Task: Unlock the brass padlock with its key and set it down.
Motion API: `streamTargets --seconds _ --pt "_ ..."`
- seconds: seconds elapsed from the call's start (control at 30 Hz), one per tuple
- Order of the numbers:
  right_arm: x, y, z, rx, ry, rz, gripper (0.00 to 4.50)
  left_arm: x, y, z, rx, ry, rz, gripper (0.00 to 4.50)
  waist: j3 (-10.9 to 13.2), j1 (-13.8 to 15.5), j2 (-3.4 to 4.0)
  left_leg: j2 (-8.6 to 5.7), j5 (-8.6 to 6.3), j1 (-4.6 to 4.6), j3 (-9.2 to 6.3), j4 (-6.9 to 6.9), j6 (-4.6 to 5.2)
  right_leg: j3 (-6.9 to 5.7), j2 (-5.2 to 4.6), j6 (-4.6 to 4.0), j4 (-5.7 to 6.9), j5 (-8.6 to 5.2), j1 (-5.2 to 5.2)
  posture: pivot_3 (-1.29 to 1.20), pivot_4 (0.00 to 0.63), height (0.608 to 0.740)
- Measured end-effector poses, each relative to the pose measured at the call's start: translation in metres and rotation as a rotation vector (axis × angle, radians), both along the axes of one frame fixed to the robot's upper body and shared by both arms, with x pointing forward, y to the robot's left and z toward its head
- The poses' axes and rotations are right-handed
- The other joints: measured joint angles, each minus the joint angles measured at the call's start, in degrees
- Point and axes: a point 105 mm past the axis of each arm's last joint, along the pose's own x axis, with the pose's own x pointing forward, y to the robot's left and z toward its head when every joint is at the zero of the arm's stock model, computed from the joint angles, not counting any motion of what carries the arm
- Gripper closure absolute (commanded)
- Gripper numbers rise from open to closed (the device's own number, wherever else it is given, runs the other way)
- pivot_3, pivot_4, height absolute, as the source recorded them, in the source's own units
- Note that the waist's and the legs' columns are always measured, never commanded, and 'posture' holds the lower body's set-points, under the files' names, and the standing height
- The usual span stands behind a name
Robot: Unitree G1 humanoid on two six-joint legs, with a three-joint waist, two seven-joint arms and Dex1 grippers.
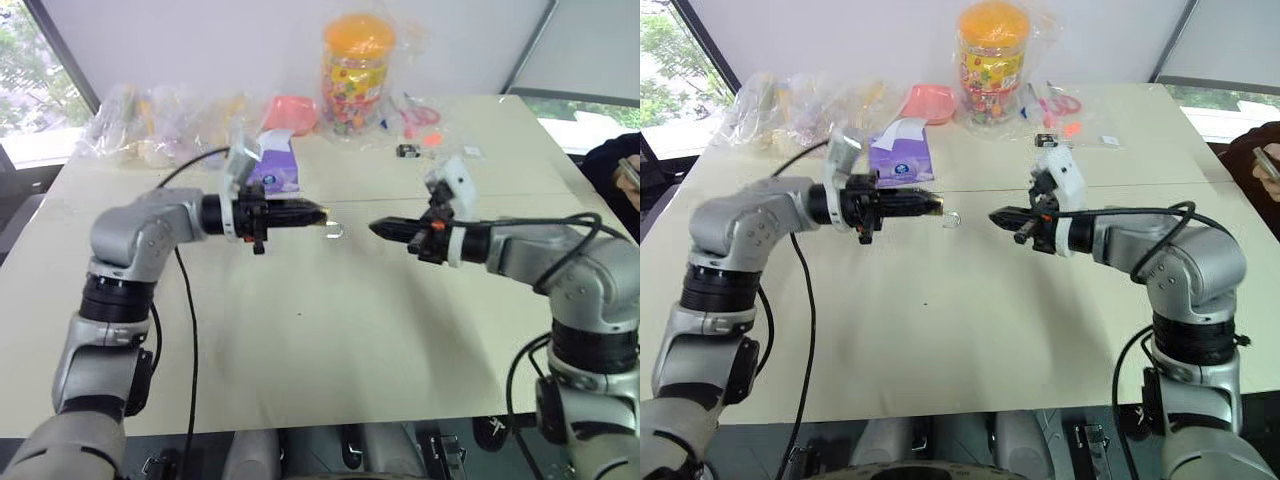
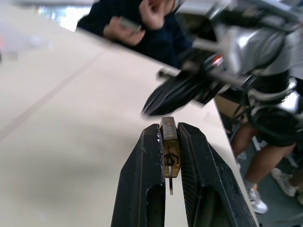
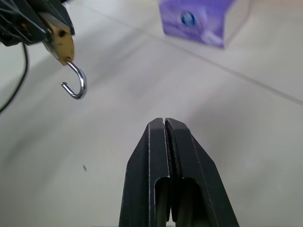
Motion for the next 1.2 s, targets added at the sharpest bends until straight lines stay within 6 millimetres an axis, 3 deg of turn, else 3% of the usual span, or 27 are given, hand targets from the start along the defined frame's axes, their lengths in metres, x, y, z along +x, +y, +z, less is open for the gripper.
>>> streamTargets --seconds 0.23,0.37,0.47,0.63,0.8,0.9,1.03,1.13,1.2 --pt "-0.035 -0.036 -0.019 -0.061 0.023 -0.086 4.48 -0.001 -0.021 -0.031 -0.012 0.117 -0.014 4.50 0.00 0.26 0.00 -0.02 -0.02 0.04 -0.04 0.00 0.04 -0.01 -0.01 0.01 -0.04 0.00 0.07 0.00 0.150 0.740" --pt "-0.047 -0.036 -0.011 -0.078 -0.019 -0.092 4.48 0.005 -0.034 -0.073 0.026 0.245 0.016 4.50 0.00 -0.23 0.00 -0.01 -0.02 0.09 -0.04 0.00 0.04 0.03 0.07 0.00 -0.02 0.00 0.06 0.00 0.150 0.740" --pt "-0.052 -0.032 -0.004 -0.084 -0.061 -0.084 4.48 0.015 -0.031 -0.097 0.070 0.280 0.085 4.50 0.00 -0.19 0.00 0.02 -0.02 0.09 -0.09 0.00 0.04 0.02 0.13 -0.02 -0.01 -0.01 0.05 0.00 0.150 0.740" --pt "-0.063 -0.022 0.000 -0.159 -0.101 -0.041 4.50 0.022 -0.016 -0.116 0.123 0.305 0.144 2.33 -0.01 0.02 0.00 0.00 -0.03 0.03 -0.08 0.00 0.05 0.01 0.04 -0.01 -0.07 -0.01 0.03 0.00 0.150 0.740" --pt "-0.069 -0.016 -0.002 -0.195 -0.104 -0.005 4.50 0.022 -0.017 -0.111 0.102 0.276 0.109 0.18 -0.03 0.09 -0.04 -0.01 -0.03 0.11 -0.08 0.02 0.06 0.01 -0.04 -0.05 -0.08 -0.03 0.15 0.00 0.150 0.740" --pt "-0.070 -0.016 -0.001 -0.204 -0.103 -0.005 4.50 0.025 -0.010 -0.108 0.111 0.258 0.126 0.06 -0.04 -0.06 -0.04 -0.01 -0.01 0.14 -0.09 0.02 0.09 0.01 -0.01 -0.07 -0.07 -0.01 0.17 0.00 0.150 0.740" --pt "-0.074 -0.021 -0.005 -0.251 -0.078 0.009 4.50 0.031 0.017 -0.101 0.150 0.228 0.178 0.06 -0.03 -0.25 -0.04 0.05 -0.01 0.11 -0.10 -0.03 0.09 0.01 0.08 -0.06 -0.05 0.00 0.08 0.00 0.150 0.740" --pt "-0.080 -0.026 -0.009 -0.300 -0.050 0.039 4.50 0.030 0.047 -0.080 0.189 0.146 0.198 0.06 -0.03 -0.06 -0.05 0.07 -0.01 0.01 -0.12 -0.03 0.09 -0.02 0.07 -0.06 -0.07 -0.01 0.00 0.00 0.150 0.740" --pt "-0.082 -0.028 -0.010 -0.326 -0.043 0.060 4.50 0.025 0.053 -0.061 0.206 0.067 0.169 0.06 -0.03 0.10 -0.05 0.05 -0.01 0.01 -0.10 -0.02 0.09 -0.02 -0.04 -0.06 -0.10 -0.01 0.02 0.00 0.150 0.740"
